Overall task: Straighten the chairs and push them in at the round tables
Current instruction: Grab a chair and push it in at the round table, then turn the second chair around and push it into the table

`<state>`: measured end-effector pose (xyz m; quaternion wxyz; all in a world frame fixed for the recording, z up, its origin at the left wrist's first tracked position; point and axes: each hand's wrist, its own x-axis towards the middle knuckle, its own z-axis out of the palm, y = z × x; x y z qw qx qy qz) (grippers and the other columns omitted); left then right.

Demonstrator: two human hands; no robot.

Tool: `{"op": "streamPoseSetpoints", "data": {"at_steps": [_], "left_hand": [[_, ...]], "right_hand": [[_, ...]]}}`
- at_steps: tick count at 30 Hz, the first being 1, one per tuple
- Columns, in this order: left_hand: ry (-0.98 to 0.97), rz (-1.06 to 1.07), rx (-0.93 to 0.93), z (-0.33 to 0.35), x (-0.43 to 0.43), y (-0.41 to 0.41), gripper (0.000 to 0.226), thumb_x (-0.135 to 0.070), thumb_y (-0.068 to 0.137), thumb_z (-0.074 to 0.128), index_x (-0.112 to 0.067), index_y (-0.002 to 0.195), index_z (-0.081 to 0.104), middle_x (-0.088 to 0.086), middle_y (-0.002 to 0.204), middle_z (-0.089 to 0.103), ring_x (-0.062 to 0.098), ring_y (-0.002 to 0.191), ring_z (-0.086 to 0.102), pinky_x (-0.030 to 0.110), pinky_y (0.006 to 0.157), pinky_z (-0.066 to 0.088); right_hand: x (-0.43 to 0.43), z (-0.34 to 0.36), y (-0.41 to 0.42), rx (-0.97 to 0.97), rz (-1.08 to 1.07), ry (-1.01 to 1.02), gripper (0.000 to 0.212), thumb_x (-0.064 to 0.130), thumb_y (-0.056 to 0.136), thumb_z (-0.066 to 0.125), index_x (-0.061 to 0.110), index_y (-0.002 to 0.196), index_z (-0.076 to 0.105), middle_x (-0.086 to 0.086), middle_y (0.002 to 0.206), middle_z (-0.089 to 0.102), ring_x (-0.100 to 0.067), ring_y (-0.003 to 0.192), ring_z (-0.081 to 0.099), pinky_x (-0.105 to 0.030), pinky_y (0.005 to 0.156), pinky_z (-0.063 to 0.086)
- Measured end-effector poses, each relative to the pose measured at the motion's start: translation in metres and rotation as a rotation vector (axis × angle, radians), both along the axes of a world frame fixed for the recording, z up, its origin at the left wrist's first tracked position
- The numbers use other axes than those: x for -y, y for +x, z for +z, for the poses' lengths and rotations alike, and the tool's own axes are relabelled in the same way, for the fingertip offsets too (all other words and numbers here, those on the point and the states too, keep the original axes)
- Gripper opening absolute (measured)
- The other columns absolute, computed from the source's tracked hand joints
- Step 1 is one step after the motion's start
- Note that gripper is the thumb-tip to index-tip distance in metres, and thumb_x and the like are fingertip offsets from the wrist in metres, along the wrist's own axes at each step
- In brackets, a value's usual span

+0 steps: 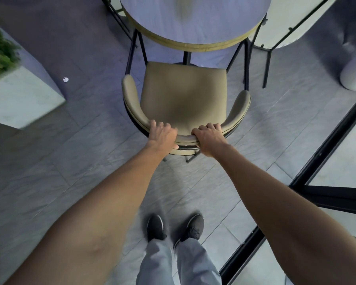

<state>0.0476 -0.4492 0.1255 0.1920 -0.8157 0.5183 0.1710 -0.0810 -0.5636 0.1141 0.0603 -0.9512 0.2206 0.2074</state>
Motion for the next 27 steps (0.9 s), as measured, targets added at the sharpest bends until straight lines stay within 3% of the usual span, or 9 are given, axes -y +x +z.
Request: {"op": "streamPoseSetpoints", "data": {"at_steps": [4, 13, 18, 23, 27], "left_hand": [[-0.068, -0.078, -0.081, 0.011, 0.002, -0.017, 0.049, -0.054, 0.093, 0.055, -0.02, 0.129, 0.054, 0.008, 0.125, 0.059, 0.03, 0.118, 0.055, 0.046, 0.099, 0.038], [-0.254, -0.208, -0.092, 0.109, 0.032, -0.017, 0.03, -0.036, 0.099, 0.045, -0.019, 0.122, 0.053, 0.011, 0.122, 0.055, 0.031, 0.117, 0.049, 0.045, 0.096, 0.038], [-0.328, -0.269, -0.113, 0.175, 0.095, -0.042, 0.035, -0.038, 0.1, 0.046, -0.018, 0.129, 0.05, 0.012, 0.129, 0.052, 0.033, 0.123, 0.046, 0.047, 0.102, 0.033], [-0.394, -0.392, -0.087, 0.224, 0.173, -0.092, 0.037, -0.043, 0.1, 0.045, -0.02, 0.129, 0.05, 0.011, 0.128, 0.054, 0.034, 0.121, 0.049, 0.046, 0.095, 0.037], [-0.424, -0.438, -0.058, 0.248, 0.243, -0.135, 0.036, -0.042, 0.099, 0.043, -0.019, 0.125, 0.052, 0.012, 0.126, 0.056, 0.034, 0.12, 0.05, 0.044, 0.093, 0.038]], "right_hand": [[-0.01, 0.015, 0.007, -0.061, -0.023, 0.028, 0.037, 0.03, 0.096, 0.054, 0.019, 0.131, 0.051, -0.009, 0.128, 0.057, -0.031, 0.119, 0.048, -0.046, 0.103, 0.036], [0.003, 0.098, -0.016, 0.133, -0.206, 0.007, 0.056, 0.047, 0.091, 0.06, 0.019, 0.138, 0.045, -0.01, 0.139, 0.048, -0.032, 0.129, 0.039, -0.047, 0.106, 0.036], [0.049, 0.168, -0.049, 0.262, -0.341, -0.047, 0.054, 0.046, 0.093, 0.058, 0.021, 0.139, 0.046, -0.01, 0.14, 0.047, -0.032, 0.13, 0.037, -0.046, 0.106, 0.034], [0.103, 0.215, -0.106, 0.404, -0.469, -0.094, 0.053, 0.042, 0.092, 0.058, 0.019, 0.139, 0.049, -0.01, 0.137, 0.05, -0.034, 0.128, 0.04, -0.048, 0.104, 0.038], [0.16, 0.229, -0.151, 0.414, -0.509, -0.086, 0.052, 0.041, 0.09, 0.062, 0.019, 0.136, 0.049, -0.008, 0.134, 0.051, -0.034, 0.127, 0.041, -0.047, 0.102, 0.04]]}}
